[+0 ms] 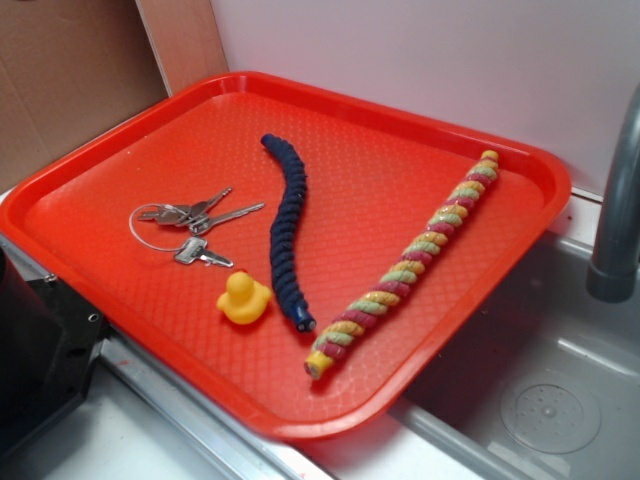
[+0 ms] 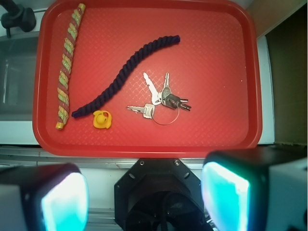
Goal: Grab the blue rope.
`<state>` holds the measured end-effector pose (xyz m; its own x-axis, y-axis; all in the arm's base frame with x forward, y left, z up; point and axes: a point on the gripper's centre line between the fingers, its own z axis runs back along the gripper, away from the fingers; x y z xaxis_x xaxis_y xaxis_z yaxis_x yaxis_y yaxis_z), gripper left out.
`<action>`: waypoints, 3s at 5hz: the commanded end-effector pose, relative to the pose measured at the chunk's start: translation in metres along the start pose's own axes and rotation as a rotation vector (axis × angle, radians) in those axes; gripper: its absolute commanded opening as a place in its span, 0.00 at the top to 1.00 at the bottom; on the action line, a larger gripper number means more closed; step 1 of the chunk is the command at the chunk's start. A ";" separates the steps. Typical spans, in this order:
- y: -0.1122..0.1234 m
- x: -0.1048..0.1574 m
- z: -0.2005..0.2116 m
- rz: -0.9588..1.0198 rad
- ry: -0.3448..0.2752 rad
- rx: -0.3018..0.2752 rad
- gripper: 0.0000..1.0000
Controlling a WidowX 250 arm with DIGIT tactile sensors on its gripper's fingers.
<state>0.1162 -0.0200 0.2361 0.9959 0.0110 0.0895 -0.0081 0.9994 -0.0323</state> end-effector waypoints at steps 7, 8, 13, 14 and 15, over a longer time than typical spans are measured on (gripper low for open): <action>-0.012 0.081 -0.122 0.846 -0.059 -0.052 0.00; -0.019 0.089 -0.161 0.869 -0.037 -0.035 0.00; -0.034 0.086 -0.226 0.833 -0.011 0.048 1.00; -0.024 0.093 -0.217 0.715 0.065 0.044 1.00; -0.018 0.101 -0.184 0.519 0.089 0.060 1.00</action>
<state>0.2217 -0.0498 0.0511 0.8781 0.4746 -0.0602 -0.4721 0.8800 0.0522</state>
